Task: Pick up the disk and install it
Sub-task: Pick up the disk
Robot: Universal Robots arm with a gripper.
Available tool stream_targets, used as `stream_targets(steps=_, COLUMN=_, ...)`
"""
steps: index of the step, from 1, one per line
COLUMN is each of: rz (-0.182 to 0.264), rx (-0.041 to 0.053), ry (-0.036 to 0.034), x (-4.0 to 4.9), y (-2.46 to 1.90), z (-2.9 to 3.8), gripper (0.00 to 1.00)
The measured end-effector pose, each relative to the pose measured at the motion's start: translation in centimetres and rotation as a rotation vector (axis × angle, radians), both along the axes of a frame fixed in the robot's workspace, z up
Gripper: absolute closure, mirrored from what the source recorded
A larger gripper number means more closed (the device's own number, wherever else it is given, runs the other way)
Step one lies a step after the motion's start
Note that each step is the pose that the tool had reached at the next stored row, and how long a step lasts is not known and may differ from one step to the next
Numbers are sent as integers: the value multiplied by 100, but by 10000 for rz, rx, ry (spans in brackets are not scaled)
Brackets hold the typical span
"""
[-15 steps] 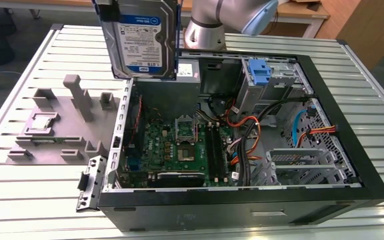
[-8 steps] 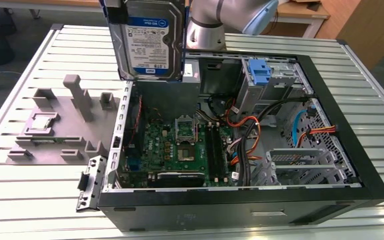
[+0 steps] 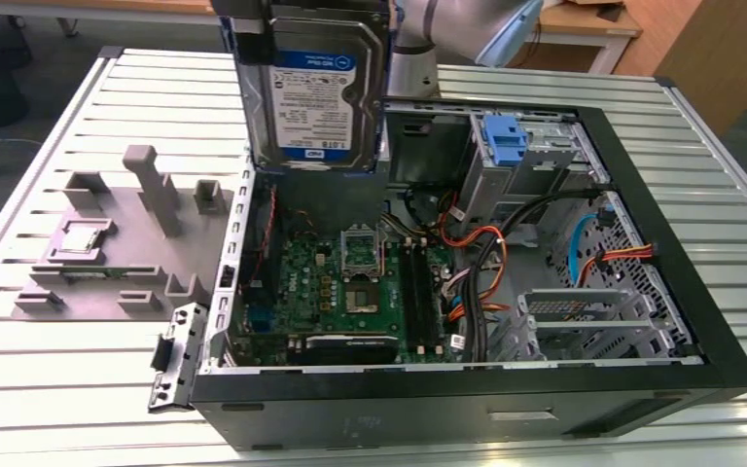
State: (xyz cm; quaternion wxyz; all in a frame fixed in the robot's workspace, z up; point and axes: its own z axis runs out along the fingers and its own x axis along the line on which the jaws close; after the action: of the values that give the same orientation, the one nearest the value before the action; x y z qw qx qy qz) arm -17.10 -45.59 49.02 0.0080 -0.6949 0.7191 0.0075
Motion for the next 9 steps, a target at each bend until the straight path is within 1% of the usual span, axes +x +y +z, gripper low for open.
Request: stream_targets(steps=9, rz=-1, rx=1, ry=-1, x=407, y=-4, z=-16, gripper=64)
